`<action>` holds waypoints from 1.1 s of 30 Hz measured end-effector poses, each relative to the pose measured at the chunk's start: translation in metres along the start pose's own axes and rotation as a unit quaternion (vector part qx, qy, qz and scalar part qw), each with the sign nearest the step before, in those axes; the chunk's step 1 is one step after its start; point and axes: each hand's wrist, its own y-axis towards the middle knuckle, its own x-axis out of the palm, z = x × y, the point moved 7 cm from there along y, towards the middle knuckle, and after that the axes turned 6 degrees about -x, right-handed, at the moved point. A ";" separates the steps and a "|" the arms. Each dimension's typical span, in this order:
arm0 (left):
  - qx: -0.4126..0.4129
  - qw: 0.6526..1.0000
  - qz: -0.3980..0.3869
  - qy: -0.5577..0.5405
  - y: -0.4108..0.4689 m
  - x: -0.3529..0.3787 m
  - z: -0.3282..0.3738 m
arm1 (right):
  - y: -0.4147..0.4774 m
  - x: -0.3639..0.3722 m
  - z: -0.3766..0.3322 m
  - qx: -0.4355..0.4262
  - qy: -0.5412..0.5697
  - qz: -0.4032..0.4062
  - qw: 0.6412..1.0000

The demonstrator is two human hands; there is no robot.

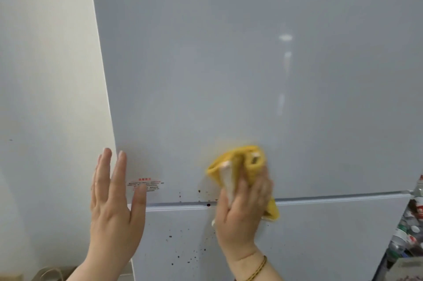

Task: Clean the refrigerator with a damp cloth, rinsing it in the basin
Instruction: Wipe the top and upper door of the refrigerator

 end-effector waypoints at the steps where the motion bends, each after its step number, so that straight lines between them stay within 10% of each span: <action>1: -0.034 0.999 -0.010 -0.018 0.001 0.000 -0.004 | -0.008 0.006 -0.013 -0.075 -0.012 -0.033 0.997; 5: -0.118 0.985 -0.066 -0.110 0.001 0.004 -0.007 | -0.001 -0.001 -0.002 -0.191 -0.044 -0.062 0.979; 12: -0.185 0.960 -0.084 -0.194 0.001 0.000 -0.008 | 0.055 -0.029 0.035 0.113 -0.039 0.105 0.987; 21: -0.243 0.930 -0.055 -0.270 0.000 -0.002 -0.009 | 0.037 0.011 -0.043 -0.257 -0.056 -0.090 0.961; 29: -0.257 0.899 -0.045 -0.352 0.010 -0.014 -0.021 | 0.101 -0.019 -0.013 -0.007 -0.022 0.077 0.997; 33: -0.259 0.879 -0.052 -0.396 0.013 -0.015 -0.027 | 0.107 0.010 -0.089 -0.184 0.003 0.017 0.983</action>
